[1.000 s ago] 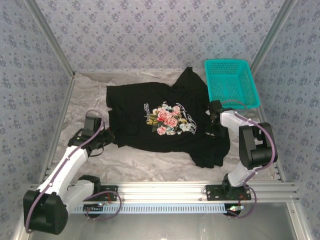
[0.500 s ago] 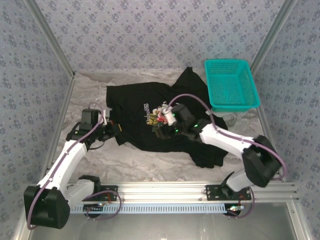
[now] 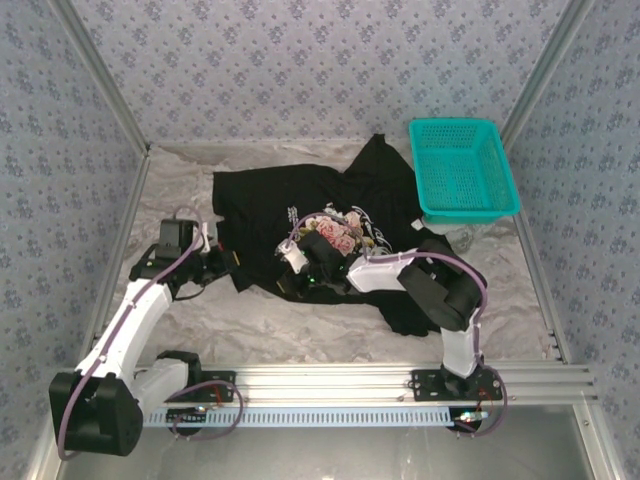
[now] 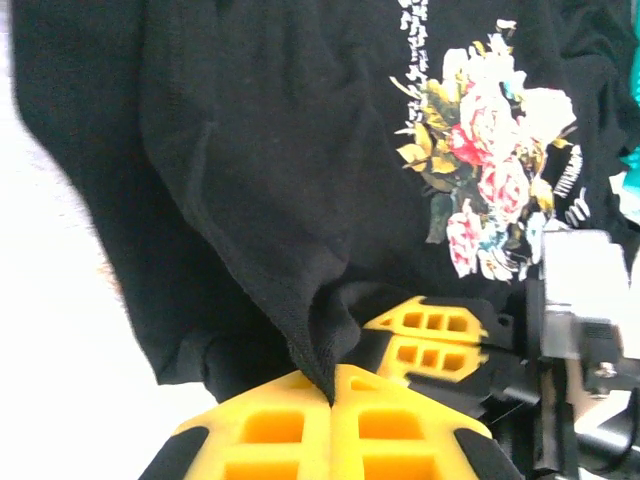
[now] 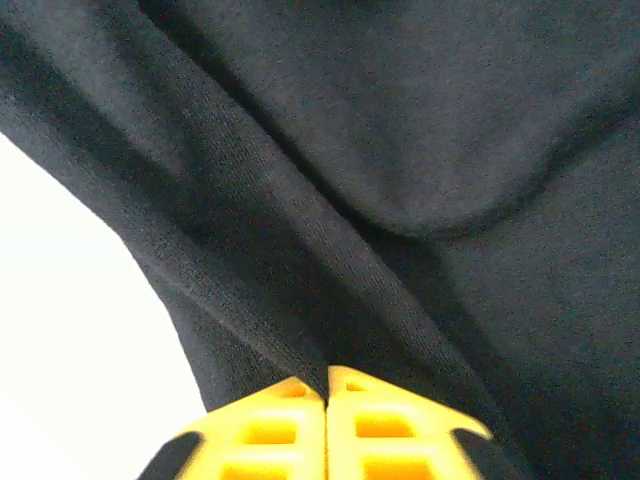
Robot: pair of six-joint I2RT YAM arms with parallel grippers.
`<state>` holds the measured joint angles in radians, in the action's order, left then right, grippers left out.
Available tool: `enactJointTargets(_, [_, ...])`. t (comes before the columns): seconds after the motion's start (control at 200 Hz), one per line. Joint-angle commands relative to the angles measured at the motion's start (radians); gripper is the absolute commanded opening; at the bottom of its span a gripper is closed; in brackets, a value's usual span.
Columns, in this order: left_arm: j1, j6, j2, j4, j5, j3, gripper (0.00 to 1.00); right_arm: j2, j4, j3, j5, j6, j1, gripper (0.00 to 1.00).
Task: Fold the inside-out t-shirt
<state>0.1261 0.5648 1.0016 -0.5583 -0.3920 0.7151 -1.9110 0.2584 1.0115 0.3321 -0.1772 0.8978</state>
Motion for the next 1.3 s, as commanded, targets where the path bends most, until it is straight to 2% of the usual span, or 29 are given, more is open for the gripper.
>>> enactJointTargets(0.0, [-0.012, -0.016, -0.022, -0.093, 0.193, 0.051, 0.02, 0.075, -0.069, -0.002, -0.081, -0.039, -0.044, 0.00])
enactJointTargets(0.12, [-0.013, -0.012, -0.033, -0.062, 0.462, 0.032, 0.02, 0.155, -0.149, -0.049, -0.082, -0.079, -0.102, 0.00])
enactJointTargets(0.175, [-0.012, -0.013, -0.013, -0.014, 0.522, 0.019, 0.04, 0.167, -0.163, -0.053, -0.070, -0.102, -0.115, 0.00])
enactJointTargets(0.22, [-0.013, -0.013, 0.017, 0.019, 0.550, 0.016, 0.10, 0.163, -0.175, -0.044, -0.045, -0.121, -0.120, 0.00])
enactJointTargets(0.275, [-0.012, -0.026, 0.058, 0.044, 0.562, 0.023, 0.20, 0.153, -0.175, -0.029, -0.017, -0.149, -0.123, 0.00])
enactJointTargets(0.33, [-0.012, -0.034, 0.090, 0.049, 0.562, 0.038, 0.35, 0.138, -0.179, -0.007, 0.023, -0.179, -0.129, 0.00])
enactJointTargets(0.385, [-0.004, -0.044, 0.101, 0.049, 0.558, 0.048, 0.43, 0.119, -0.172, 0.012, 0.048, -0.209, -0.133, 0.00])
enactJointTargets(0.5, [0.040, -0.065, 0.064, 0.065, 0.509, 0.032, 0.51, 0.080, -0.165, 0.053, 0.102, -0.262, -0.144, 0.00])
enactJointTargets(0.61, [0.184, -0.101, 0.028, 0.186, 0.381, -0.060, 0.59, 0.057, -0.164, 0.083, 0.129, -0.308, -0.155, 0.00])
enactJointTargets(0.724, [0.355, -0.148, 0.080, 0.290, 0.391, -0.110, 0.63, 0.056, -0.168, 0.088, 0.128, -0.318, -0.168, 0.00])
enactJointTargets(0.879, [0.483, -0.196, 0.248, 0.407, 0.453, -0.073, 0.64, 0.053, -0.178, 0.085, 0.131, -0.324, -0.187, 0.00])
enactJointTargets(1.104, [0.514, -0.136, 0.456, 0.497, 0.472, -0.004, 0.65, 0.066, -0.177, 0.064, 0.115, -0.323, -0.189, 0.00])
enactJointTargets(1.174, [0.514, -0.110, 0.483, 0.515, 0.526, -0.003, 0.65, 0.069, -0.170, 0.058, 0.116, -0.324, -0.189, 0.00])
enactJointTargets(1.294, [0.514, -0.104, 0.499, 0.573, 0.533, -0.003, 0.65, 0.073, -0.166, 0.044, 0.113, -0.324, -0.189, 0.00])
